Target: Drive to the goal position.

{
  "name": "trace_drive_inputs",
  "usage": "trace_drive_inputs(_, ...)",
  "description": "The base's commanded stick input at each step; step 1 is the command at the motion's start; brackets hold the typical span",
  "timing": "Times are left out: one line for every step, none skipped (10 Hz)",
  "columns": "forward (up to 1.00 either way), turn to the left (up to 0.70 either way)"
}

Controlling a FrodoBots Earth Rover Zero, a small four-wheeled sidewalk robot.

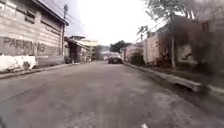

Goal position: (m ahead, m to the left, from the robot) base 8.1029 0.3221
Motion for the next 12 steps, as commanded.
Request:
trace_drive_inputs(1.00, 0.01)
trace_drive_inputs(1.00, 0.01)
trace_drive_inputs(1.00, 0.01)
trace_drive_inputs(1.00, 0.01)
trace_drive_inputs(1.00, 0.01)
trace_drive_inputs(1.00, 0.01)
trace_drive_inputs(1.00, 0.01)
trace_drive_inputs(1.00, 0.01)
trace_drive_inputs(1.00, 0.01)
trace_drive_inputs(1.00, 0.01)
trace_drive_inputs(1.00, 0.01)
trace_drive_inputs(1.00, 0.01)
